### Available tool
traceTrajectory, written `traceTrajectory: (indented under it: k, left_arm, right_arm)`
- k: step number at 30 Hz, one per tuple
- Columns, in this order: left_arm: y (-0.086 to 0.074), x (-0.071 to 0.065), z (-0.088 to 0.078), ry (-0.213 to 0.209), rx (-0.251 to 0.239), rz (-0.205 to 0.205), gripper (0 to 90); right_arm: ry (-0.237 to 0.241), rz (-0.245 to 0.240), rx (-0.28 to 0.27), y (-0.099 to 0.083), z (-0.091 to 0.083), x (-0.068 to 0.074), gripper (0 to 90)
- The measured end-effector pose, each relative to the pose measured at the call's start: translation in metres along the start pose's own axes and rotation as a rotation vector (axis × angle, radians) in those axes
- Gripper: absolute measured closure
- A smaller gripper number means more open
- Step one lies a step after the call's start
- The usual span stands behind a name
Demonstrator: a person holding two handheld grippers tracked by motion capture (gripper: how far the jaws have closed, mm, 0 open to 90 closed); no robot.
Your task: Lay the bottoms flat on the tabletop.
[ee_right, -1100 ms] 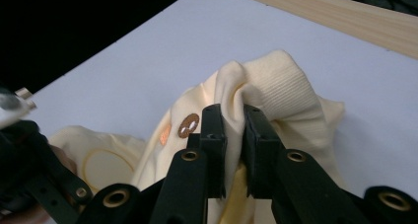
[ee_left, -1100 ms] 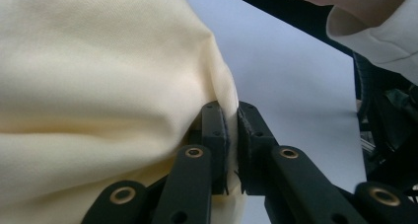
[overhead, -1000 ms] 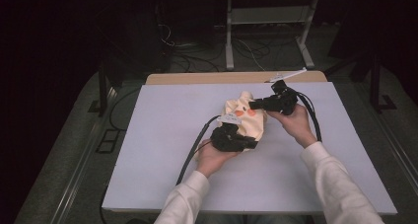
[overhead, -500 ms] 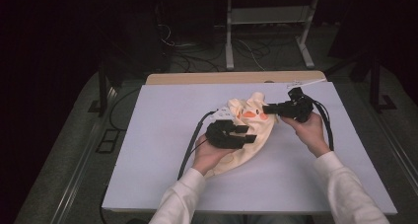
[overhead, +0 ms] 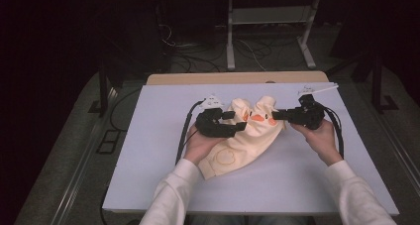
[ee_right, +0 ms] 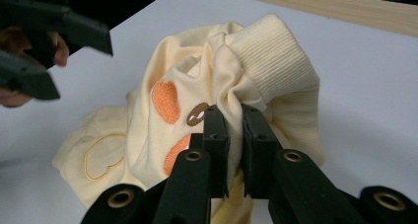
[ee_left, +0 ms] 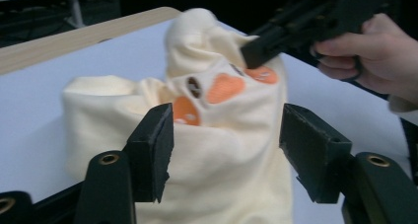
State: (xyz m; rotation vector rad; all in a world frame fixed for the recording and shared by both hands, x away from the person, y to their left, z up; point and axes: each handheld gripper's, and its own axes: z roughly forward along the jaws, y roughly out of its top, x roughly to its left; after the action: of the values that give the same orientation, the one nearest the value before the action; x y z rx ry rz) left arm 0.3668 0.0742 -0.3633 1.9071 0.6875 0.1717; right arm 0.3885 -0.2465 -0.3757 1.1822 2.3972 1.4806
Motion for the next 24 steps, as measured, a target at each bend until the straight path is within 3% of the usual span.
traceTrajectory:
  k: [12, 24]
  left_arm:
    - [0.005, 0.025, -0.005, 0.069, -0.018, -0.044, 32.5]
    - [0.013, 0.048, 0.011, 0.104, -0.008, -0.083, 31.5]
  right_arm:
    - [-0.006, 0.007, 0.004, -0.017, -0.01, 0.002, 81.6]
    - [-0.014, 0.017, -0.001, -0.032, -0.017, 0.004, 81.8]
